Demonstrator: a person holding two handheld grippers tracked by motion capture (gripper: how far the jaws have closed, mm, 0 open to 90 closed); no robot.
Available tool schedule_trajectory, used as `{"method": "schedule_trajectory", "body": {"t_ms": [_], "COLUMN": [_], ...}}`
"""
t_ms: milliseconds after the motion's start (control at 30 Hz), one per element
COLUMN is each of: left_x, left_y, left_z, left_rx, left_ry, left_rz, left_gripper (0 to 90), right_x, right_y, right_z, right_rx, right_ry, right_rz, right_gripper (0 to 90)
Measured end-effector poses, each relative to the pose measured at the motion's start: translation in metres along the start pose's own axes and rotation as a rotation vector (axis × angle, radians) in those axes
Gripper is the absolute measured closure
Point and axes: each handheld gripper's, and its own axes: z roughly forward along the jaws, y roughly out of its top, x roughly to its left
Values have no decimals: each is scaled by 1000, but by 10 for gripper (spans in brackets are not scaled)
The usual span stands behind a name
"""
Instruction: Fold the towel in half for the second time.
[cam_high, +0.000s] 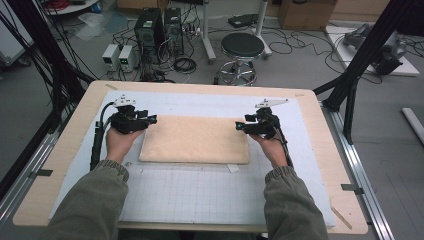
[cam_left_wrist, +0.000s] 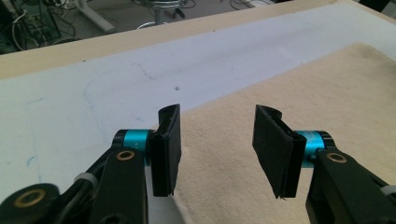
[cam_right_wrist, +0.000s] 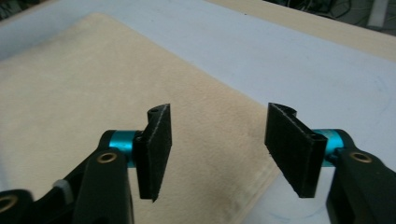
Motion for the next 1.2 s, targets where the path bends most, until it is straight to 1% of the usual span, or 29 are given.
{"method": "schedule_trajectory", "body": {"t_ms": [33,67,100,167,200,267,300,333,367,400,467,500,567,633,733,767,833,867,933,1033,1200], "left_x": [-2,-7,-7,-11,-11,-11,-11,-11,-10,-11,-10,-11,-11,-11,-14,-15,-17,-20,-21,-23,-23], "left_y": [0,1,1,-4,-6,-12,-15,-17,-19,-21,-24,-26,-27,-27,-27,-27,-27,-27,-27,-27,-28], "left_z": [0,-2,-2,-6,-7,-9,-10,-11,-13,-14,-15,-16,-16,-17,-18,-19,-20,-21,-22,-25,-31], "left_rx": [-3,-20,-20,-69,-75,-64,-68,-72,-74,-65,-65,-59,-54,-56,-56,-57,-59,-57,-52,-60,-65], "left_ry": [-9,-25,-25,-28,-33,-37,-36,-40,-40,-37,-53,-54,-58,-63,-65,-69,-81,-84,-87,-98,-100], "left_rz": [4,7,7,10,6,7,4,-4,1,9,2,0,-2,-2,-3,-1,2,6,10,10,12], "left_gripper": [508,504,499,496,485,473,466,459,452,442,415,405,378,351,313,309,306,281,273,259,243], "right_x": [0,1,2,5,6,8,10,13,14,15,18,18,21,23,25,26,27,29,29,33,34], "right_y": [-1,-2,-3,-4,-3,-3,-3,-3,-3,-4,-5,-6,-7,-8,-8,-8,-8,-7,-7,-8,-13], "right_z": [-1,-3,-5,-9,-11,-13,-15,-17,-17,-17,-17,-17,-17,-17,-18,-18,-18,-19,-20,-24,-30], "right_rx": [-5,-17,-18,-31,-41,-47,-49,-54,-61,-64,-63,-63,-62,-66,-65,-63,-61,-65,-64,-71,-75], "right_ry": [11,22,28,29,35,36,40,49,51,50,48,57,66,65,73,77,80,90,91,66,54], "right_rz": [17,26,34,28,25,24,21,18,20,15,7,6,0,-14,-9,0,-2,6,6,-19,-29], "right_gripper": [366,360,351,323,303,294,289,263,245,232,220,218,217,204,163,147,141,135,123,122,122]}}
